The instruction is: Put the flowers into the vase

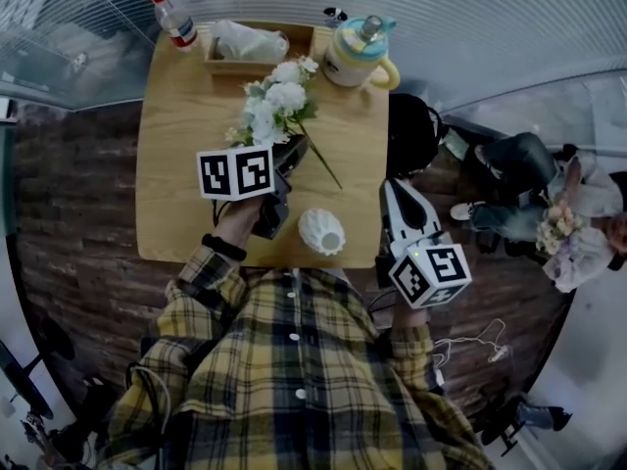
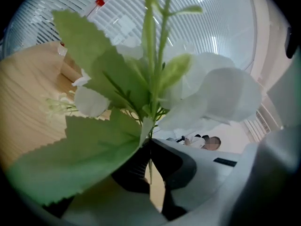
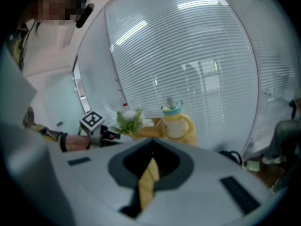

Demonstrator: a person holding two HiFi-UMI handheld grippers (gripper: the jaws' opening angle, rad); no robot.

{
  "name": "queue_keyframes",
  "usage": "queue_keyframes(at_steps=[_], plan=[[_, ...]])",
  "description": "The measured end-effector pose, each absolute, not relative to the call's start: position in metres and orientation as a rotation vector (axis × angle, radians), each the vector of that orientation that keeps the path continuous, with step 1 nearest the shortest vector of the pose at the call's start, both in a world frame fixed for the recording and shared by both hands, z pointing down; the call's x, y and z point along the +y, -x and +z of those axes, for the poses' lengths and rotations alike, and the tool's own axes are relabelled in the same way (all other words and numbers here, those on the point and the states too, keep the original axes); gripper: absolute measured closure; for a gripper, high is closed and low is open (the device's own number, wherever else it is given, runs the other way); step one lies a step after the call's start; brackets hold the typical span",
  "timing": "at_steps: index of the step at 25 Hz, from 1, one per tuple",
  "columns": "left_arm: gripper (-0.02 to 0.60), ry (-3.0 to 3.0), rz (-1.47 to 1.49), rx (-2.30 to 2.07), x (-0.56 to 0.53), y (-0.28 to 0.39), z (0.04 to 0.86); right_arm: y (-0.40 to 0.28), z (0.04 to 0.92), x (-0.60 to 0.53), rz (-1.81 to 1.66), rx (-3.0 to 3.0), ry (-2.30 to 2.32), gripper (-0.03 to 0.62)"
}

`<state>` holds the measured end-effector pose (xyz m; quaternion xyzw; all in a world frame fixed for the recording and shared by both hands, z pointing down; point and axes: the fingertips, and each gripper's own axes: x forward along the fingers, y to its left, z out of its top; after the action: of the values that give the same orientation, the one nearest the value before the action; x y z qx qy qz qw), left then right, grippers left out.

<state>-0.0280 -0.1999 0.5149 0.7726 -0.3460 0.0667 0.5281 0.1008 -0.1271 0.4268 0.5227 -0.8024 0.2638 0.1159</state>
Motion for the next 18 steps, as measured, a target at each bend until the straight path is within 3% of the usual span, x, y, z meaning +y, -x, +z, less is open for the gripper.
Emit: queue_keyframes(at_steps=[18], plan=[[0.569, -2.266, 0.109, -0.854, -0.189, 0.044, 0.379, -0.077, 0.402, -0.131, 0.674, -2.432, -1.480, 0.582]])
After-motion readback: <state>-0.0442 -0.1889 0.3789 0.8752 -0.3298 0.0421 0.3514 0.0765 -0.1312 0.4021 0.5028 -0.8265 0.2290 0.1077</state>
